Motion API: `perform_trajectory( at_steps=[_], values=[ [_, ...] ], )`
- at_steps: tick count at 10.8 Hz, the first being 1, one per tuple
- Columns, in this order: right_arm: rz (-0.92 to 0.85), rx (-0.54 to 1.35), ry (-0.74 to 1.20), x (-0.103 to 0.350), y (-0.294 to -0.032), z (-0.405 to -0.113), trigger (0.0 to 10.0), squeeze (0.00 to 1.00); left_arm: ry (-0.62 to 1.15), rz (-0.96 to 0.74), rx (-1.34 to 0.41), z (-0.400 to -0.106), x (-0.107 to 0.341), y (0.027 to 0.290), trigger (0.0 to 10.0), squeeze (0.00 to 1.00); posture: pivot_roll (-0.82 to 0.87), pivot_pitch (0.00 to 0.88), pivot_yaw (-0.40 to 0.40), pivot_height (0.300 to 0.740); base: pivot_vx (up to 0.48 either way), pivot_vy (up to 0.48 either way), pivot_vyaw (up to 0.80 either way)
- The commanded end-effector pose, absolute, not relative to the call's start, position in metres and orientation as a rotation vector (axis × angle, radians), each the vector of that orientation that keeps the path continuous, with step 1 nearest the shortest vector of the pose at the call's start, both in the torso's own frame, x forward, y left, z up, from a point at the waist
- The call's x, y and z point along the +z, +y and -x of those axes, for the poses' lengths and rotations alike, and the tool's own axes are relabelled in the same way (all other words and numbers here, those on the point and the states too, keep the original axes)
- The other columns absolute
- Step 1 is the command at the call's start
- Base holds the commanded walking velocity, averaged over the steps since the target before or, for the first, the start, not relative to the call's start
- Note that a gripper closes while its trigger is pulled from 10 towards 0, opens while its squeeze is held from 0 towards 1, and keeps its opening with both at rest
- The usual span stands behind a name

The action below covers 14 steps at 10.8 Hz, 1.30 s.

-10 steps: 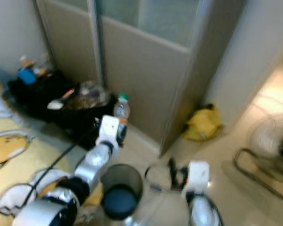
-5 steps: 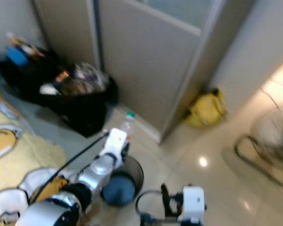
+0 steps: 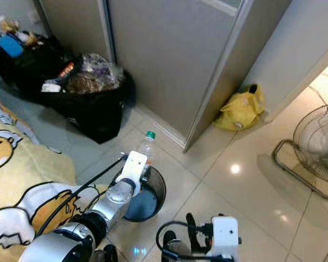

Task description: Clean up the room

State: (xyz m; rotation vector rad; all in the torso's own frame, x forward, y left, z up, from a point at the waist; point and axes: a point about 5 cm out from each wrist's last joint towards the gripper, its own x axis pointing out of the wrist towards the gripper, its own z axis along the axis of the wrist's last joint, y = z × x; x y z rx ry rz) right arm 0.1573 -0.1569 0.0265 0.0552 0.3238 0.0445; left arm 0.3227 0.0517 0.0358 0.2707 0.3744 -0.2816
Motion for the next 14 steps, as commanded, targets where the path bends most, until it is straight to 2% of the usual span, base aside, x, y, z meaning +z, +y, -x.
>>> perform_trajectory(
  at_steps=[1, 6, 7, 8, 9, 10, 11, 14],
  values=[
    [-0.055, 0.026, 0.358, 0.024, -0.161, -0.151, 10.0, 0.0, 0.391, -0.278, -0.293, -0.32, 0.033, 0.047, 10.0, 1.0, -0.27, 0.327, -0.057, 0.74, 0.0, 0.0, 0.0],
    [-0.042, 0.057, 0.342, 0.027, -0.163, -0.17, 10.0, 0.0, 0.39, -0.26, -0.257, -0.322, 0.032, 0.059, 10.0, 1.0, -0.23, 0.266, -0.062, 0.74, 0.0, 0.0, 0.0],
    [-0.054, 0.049, 0.304, 0.032, -0.165, -0.184, 10.0, 0.0, 0.317, -0.199, -0.246, -0.328, 0.043, 0.063, 10.0, 0.0, -0.18, 0.211, -0.046, 0.74, 0.0, 0.0, 0.0],
    [-0.075, 0.028, 0.252, 0.038, -0.171, -0.204, 10.0, 0.0, 0.202, -0.088, -0.23, -0.333, 0.057, 0.07, 10.0, 0.0, -0.11, 0.119, -0.066, 0.74, 0.0, 0.0, 0.0],
    [-0.088, 0.014, 0.222, 0.043, -0.175, -0.215, 10.0, 0.0, 0.107, -0.042, -0.201, -0.333, 0.067, 0.079, 10.0, 0.0, -0.08, 0.08, -0.086, 0.74, 0.0, 0.0, 0.0],
    [-0.091, 0.018, 0.193, 0.047, -0.177, -0.231, 10.0, 0.0, -0.021, -0.005, -0.174, -0.32, 0.079, 0.091, 10.0, 0.0, -0.03, 0.048, -0.076, 0.74, 0.0, 0.0, 0.47],
    [-0.095, 0.019, 0.192, 0.047, -0.178, -0.24, 10.0, 0.0, -0.063, -0.013, -0.16, -0.314, 0.083, 0.094, 10.0, 0.0, 0.0, 0.047, -0.09, 0.74, 0.0, 0.0, 0.62],
    [-0.141, 0.082, 0.173, 0.047, -0.17, -0.273, 10.0, 0.0, 0.013, -0.083, -0.007, -0.323, 0.077, 0.127, 10.0, 0.0, 0.06, 0.0, -0.154, 0.74, 0.0, 0.0, 0.57]
  ],
)
